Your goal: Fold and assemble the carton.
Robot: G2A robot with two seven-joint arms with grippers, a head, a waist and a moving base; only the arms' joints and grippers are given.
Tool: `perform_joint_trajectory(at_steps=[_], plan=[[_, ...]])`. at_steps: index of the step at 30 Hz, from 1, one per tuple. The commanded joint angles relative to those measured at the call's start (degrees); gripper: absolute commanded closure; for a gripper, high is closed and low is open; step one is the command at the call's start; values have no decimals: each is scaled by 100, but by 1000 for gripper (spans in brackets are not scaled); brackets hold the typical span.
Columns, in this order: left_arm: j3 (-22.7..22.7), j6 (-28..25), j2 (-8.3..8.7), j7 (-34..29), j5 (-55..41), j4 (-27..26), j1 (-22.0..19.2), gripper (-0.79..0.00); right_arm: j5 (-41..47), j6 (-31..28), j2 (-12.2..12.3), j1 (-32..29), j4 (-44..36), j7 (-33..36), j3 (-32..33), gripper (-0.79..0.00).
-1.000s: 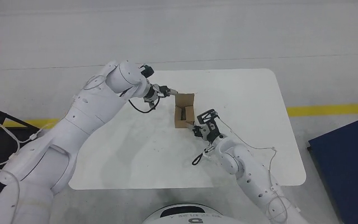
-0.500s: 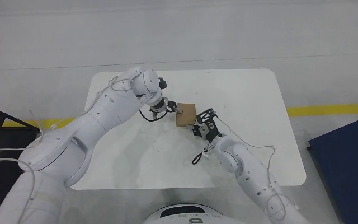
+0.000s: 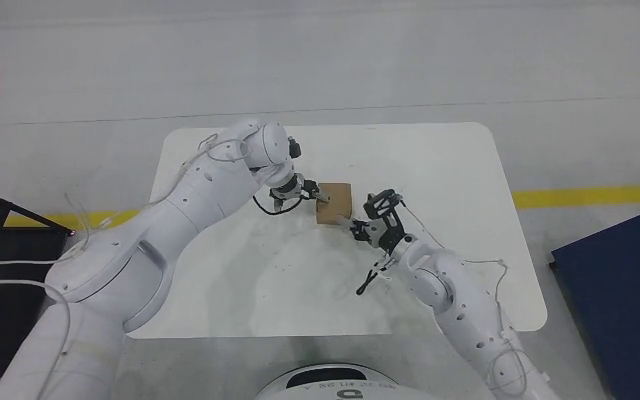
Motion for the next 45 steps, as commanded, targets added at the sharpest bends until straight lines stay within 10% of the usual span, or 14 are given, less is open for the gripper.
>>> perform_joint_trajectory(at_steps=[1,8,13,20,22,30,37,45], plan=[[-24,-21,-6,-3,5,-8,14,-785,-71,151,-22,92,69,91,-90,-600],[-114,-191,-13,-317,-92,61,81,-785,-222,404,-94,294,160,197,-377,-296],[-150,-238,-1,-394,13,124,89,-785,-357,481,-109,305,148,226,-454,-234],[-332,-375,83,-418,101,60,70,-785,-959,532,-47,-40,-235,158,-409,-369],[-464,-444,148,-425,64,-5,68,-785,-1306,525,-1,-206,-521,204,-339,-511],[-1344,-595,677,-347,-111,-526,433,-785,-2486,191,140,-447,-1813,1281,-74,-702],[-2647,-604,1402,-779,-390,-1472,1362,-785,-2131,-1057,154,235,-2294,3171,-113,-656],[-2647,-604,1402,-779,-390,-1472,1362,-785,-1370,-1121,-20,1538,-1466,4520,-673,-631]])
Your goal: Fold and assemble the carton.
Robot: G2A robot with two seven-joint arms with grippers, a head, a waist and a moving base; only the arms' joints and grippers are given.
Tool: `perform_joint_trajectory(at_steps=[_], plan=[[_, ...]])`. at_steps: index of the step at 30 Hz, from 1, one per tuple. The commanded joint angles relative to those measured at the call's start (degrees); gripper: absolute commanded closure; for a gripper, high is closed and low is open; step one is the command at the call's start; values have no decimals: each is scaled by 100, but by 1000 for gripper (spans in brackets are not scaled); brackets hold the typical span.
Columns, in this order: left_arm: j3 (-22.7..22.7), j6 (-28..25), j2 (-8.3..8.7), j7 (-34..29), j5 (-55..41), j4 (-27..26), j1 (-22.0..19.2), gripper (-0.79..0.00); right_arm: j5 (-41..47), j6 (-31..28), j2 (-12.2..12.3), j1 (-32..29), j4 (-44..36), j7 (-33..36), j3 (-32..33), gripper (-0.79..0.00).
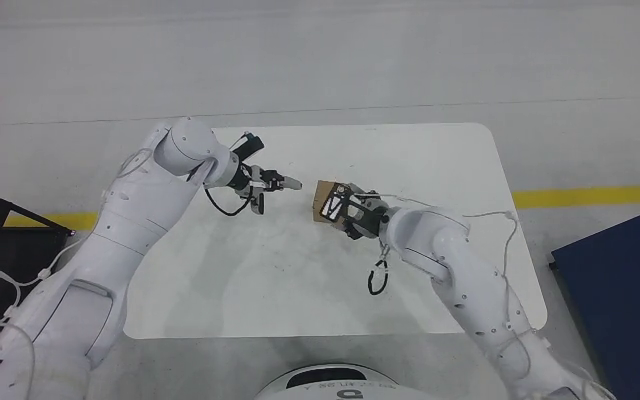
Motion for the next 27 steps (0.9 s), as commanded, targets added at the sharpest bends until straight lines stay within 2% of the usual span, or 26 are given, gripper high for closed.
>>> perform_joint_trajectory(at_steps=[1,7,10,14,16,18,20,27], plan=[[-4,0,0,0,-1,-1,2,-785,60,154,-59,336,268,208,-189,-634],[-4,0,0,0,-1,-1,2,-785,195,500,-229,1049,1007,495,-647,-588],[-4,0,0,0,-1,-1,2,-785,270,543,-292,1235,1225,574,-831,-619],[-4,0,0,0,-1,-1,2,-785,317,578,-350,1412,1359,681,-979,-539],[-4,0,0,0,-1,-1,2,-785,249,658,-372,1464,1386,722,-1040,-431],[-4,0,0,0,-1,-1,2,-785,167,769,-392,1484,1395,715,-1093,-274],[-4,0,0,0,-1,-1,2,-785,132,827,-407,1492,1408,701,-1128,0],[-4,0,0,0,-1,-1,2,-785,-26,1056,-455,1462,1411,764,-1246,0]])
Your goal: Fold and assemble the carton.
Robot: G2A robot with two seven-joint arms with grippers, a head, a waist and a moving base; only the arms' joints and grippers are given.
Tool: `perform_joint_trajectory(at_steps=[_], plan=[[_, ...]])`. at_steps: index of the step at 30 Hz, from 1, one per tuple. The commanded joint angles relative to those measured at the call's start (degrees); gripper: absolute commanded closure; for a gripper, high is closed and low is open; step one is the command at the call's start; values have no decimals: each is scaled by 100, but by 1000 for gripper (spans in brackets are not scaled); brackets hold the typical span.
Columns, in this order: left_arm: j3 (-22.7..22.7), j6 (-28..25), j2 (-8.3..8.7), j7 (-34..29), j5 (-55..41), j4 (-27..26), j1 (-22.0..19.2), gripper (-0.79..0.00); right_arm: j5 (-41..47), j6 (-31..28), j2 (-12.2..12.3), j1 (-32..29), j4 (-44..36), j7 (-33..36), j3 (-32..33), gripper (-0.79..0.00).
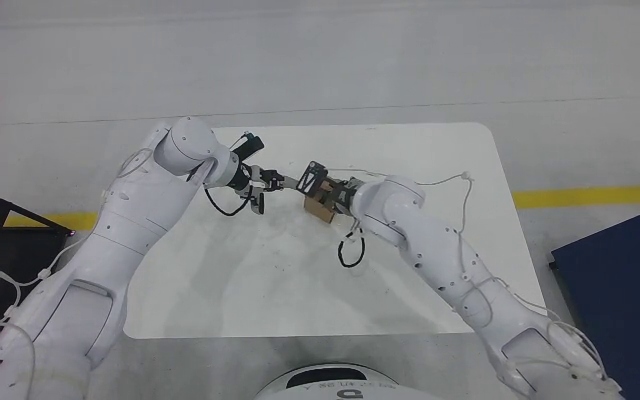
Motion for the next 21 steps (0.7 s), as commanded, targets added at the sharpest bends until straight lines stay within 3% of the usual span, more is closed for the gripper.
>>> perform_joint_trajectory(at_steps=[1,2,4,5,6,14,21], plan=[[0,0,0,0,0,0,0,-785,-62,80,-14,-32,-41,18,-54,0],[0,0,0,0,0,0,0,-785,-83,114,-19,-57,-71,42,-73,-92],[0,0,0,0,0,0,0,-785,-120,195,-27,-107,-155,45,-85,-357],[0,0,0,0,0,0,0,-785,-97,225,-29,-153,-213,24,-80,-588],[0,0,0,0,0,0,0,-785,-50,242,-27,-207,-279,-9,-62,-723],[0,0,0,0,0,0,0,-785,364,464,67,-884,-785,-877,474,-776],[0,0,0,0,0,0,0,-785,516,179,160,-1281,-885,-1651,865,-770]])
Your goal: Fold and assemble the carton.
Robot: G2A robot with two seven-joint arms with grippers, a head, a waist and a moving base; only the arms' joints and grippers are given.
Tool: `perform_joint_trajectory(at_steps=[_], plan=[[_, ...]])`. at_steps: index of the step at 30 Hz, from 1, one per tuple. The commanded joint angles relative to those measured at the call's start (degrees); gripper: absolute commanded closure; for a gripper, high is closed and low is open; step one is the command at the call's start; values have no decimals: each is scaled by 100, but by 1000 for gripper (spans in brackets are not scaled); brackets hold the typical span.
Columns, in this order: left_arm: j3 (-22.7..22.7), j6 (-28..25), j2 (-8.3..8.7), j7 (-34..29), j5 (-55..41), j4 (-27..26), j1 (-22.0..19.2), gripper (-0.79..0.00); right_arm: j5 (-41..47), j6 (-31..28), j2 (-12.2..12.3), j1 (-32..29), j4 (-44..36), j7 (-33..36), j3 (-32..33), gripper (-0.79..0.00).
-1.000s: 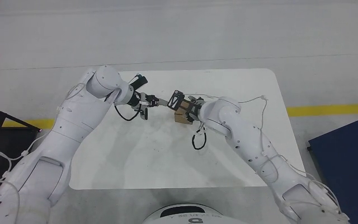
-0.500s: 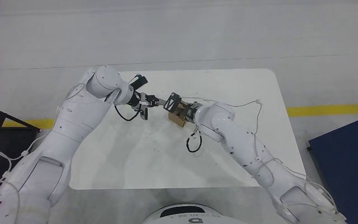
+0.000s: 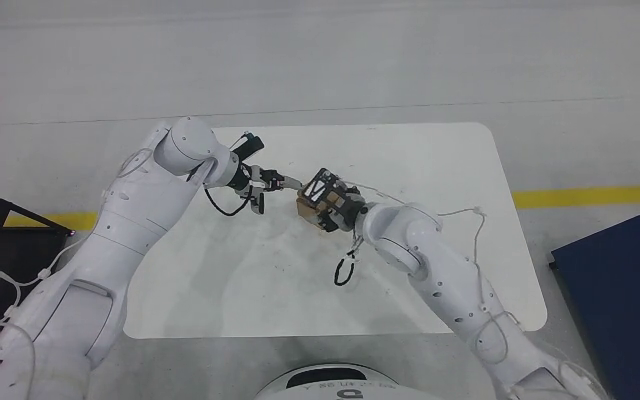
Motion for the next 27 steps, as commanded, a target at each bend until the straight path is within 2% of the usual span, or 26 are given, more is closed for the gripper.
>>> perform_joint_trajectory(at_steps=[1,3,10,14,17,19,21,27], plan=[[0,0,0,0,0,0,0,-785,0,62,1,12,16,-78,58,-751],[0,0,0,0,0,0,0,-785,38,84,-10,81,83,-86,63,-662],[0,0,0,0,0,0,0,-785,122,227,-95,431,487,-16,-136,-606],[0,0,0,0,0,0,0,-785,37,378,-158,599,670,56,-336,-529],[0,0,0,0,0,0,0,-785,5,468,-194,684,765,96,-421,-511],[0,0,0,0,0,0,0,-785,-8,518,-210,724,830,132,-443,-468],[0,0,0,0,0,0,0,-785,-56,573,-225,752,876,156,-471,-391],[0,0,0,0,0,0,0,-785,-430,708,-248,718,826,175,-595,-382]])
